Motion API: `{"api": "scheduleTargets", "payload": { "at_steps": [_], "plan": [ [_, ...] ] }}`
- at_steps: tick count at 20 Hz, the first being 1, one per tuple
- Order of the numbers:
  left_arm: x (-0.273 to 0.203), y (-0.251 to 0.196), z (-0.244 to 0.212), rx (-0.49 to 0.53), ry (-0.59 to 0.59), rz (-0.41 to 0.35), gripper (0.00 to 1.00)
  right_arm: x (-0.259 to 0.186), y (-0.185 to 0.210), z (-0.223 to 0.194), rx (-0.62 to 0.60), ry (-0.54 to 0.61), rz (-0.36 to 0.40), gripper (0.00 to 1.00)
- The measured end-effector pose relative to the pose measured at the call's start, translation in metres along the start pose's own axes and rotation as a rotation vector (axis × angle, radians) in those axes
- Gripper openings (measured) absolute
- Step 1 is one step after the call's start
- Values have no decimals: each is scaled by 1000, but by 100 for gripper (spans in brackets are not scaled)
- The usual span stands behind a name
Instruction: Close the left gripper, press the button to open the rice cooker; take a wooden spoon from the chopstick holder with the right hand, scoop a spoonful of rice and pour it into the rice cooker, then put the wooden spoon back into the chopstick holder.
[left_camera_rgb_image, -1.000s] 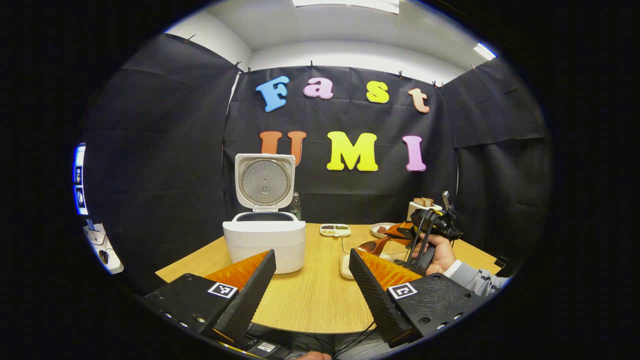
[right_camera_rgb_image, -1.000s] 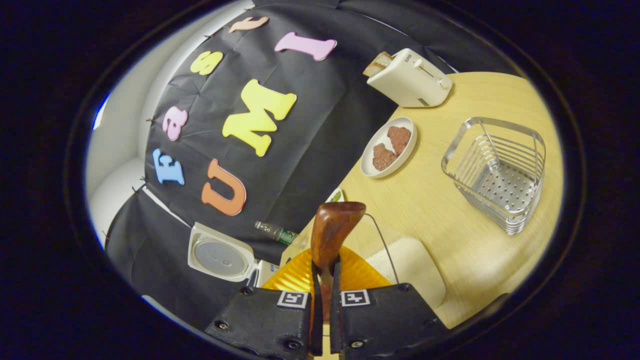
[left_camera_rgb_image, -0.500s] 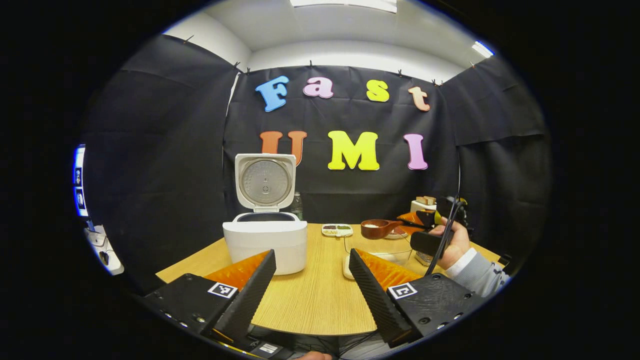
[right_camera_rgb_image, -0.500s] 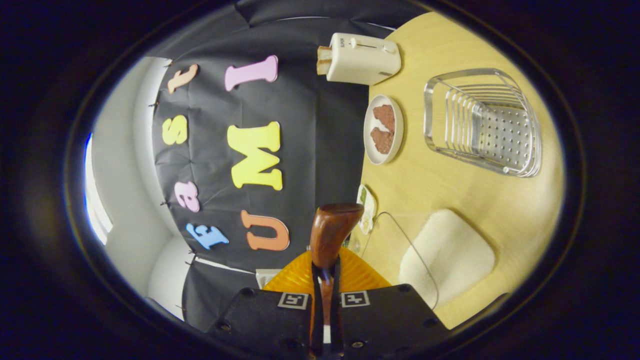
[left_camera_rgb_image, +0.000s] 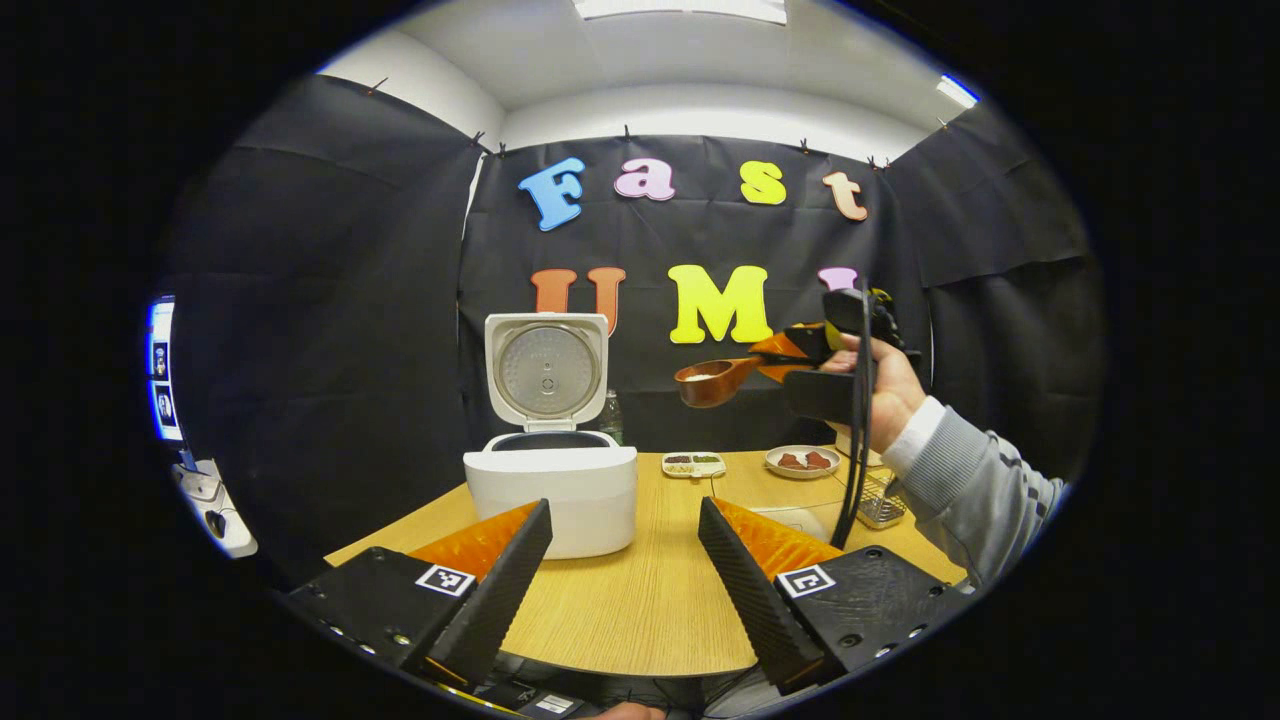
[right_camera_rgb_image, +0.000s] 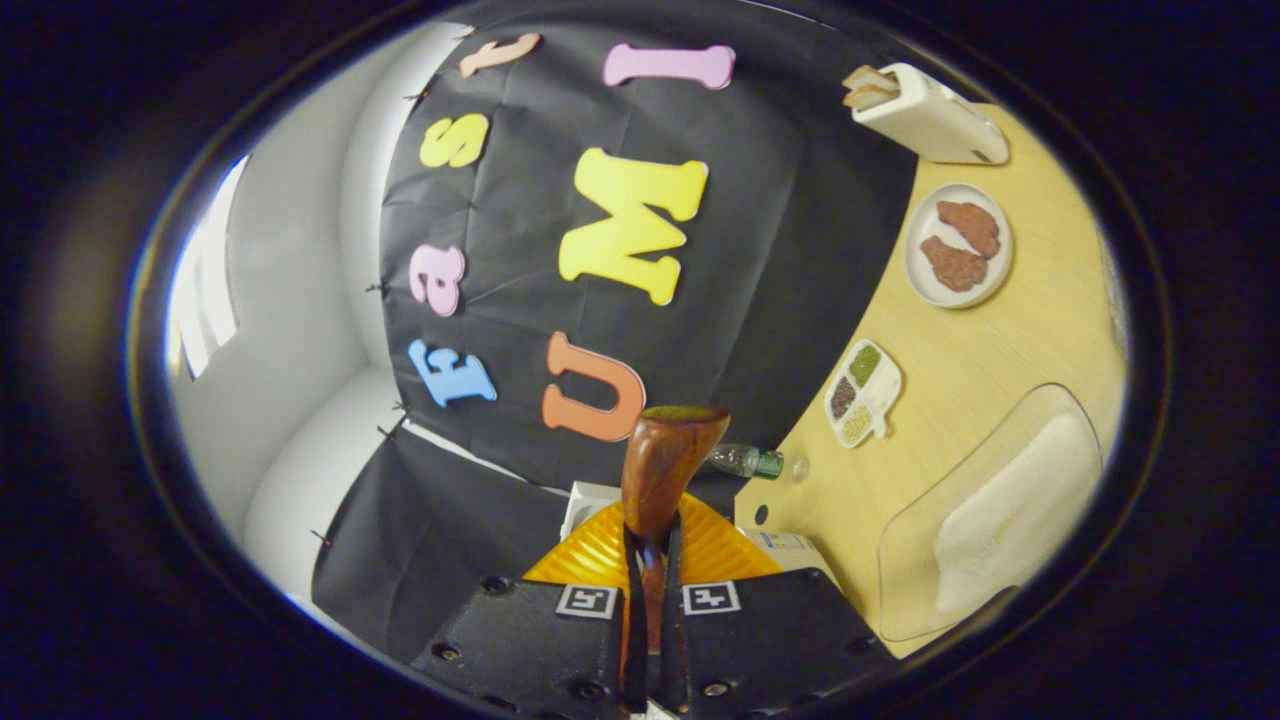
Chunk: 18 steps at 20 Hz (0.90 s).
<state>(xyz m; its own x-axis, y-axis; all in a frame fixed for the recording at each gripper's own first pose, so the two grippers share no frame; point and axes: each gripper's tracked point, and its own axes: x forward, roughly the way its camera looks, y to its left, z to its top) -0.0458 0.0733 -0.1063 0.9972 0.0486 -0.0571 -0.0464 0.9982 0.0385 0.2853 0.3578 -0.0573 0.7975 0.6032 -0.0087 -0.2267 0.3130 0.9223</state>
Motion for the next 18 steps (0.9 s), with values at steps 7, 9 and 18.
{"api": "scheduleTargets", "payload": {
  "at_steps": [7, 9, 18],
  "plan": [
    [14, 34, -23, -24, 41, 68, 94, 136, 12, -86, -377, 117, -140, 11],
    [12, 45, -28, -25, 51, 95, 94, 164, 6, -105, -532, 135, -182, 11],
    [10, 58, -22, -72, 27, 97, 94, 201, 8, -148, -1065, 142, -236, 11]
  ]
}}
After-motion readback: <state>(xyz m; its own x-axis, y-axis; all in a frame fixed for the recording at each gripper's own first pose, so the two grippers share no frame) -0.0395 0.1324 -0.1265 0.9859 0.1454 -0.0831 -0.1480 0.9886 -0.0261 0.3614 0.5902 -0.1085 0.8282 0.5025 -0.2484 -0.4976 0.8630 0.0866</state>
